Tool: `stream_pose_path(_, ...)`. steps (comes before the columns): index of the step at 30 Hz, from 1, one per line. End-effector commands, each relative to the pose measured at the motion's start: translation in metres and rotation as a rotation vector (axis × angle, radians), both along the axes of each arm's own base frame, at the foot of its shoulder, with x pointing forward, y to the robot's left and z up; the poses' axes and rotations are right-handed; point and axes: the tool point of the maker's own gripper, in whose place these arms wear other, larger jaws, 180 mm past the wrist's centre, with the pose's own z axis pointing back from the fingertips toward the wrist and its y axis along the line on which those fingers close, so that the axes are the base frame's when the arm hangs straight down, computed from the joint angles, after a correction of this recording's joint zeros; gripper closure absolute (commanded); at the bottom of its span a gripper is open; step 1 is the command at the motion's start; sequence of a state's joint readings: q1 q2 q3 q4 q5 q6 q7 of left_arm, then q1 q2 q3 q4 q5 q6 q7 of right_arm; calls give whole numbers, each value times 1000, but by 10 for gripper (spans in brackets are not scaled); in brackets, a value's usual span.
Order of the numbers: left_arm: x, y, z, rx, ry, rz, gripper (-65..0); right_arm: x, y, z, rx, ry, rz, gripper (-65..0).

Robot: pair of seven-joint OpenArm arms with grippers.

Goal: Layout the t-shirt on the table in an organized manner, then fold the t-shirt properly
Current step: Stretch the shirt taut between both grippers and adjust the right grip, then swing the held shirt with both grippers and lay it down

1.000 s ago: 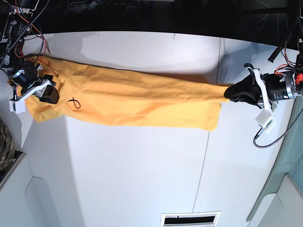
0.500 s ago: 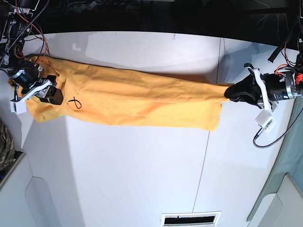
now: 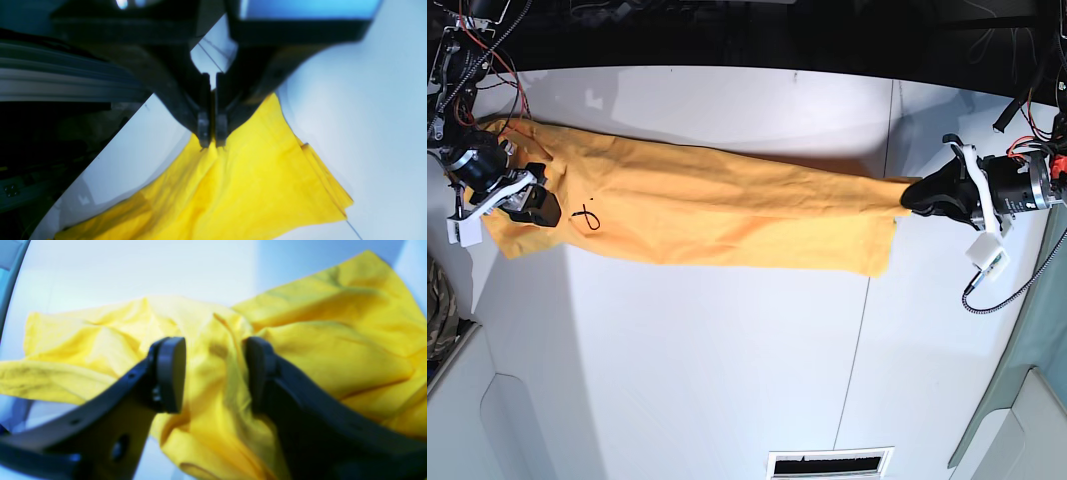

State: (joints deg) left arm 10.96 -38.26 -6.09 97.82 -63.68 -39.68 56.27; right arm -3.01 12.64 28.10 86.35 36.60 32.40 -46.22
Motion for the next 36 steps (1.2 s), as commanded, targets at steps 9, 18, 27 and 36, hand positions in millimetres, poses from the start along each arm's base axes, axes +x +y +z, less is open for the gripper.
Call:
stream_pose_path(9,7,2,13,-12,-44,-1,0,4,3,13,18,-31,29,-310)
stream_pose_path(18,9,5,11,11,-54,4,0,-11,8,23,-20,-33,67,-310)
stream_pose_path(27,10,7,10,23,-60,6,0,-37,8,8,-22,24,68,-310)
stream_pose_path(36,10,7,10,24,-61,7,0,-36,7,8,-24,19,65,0)
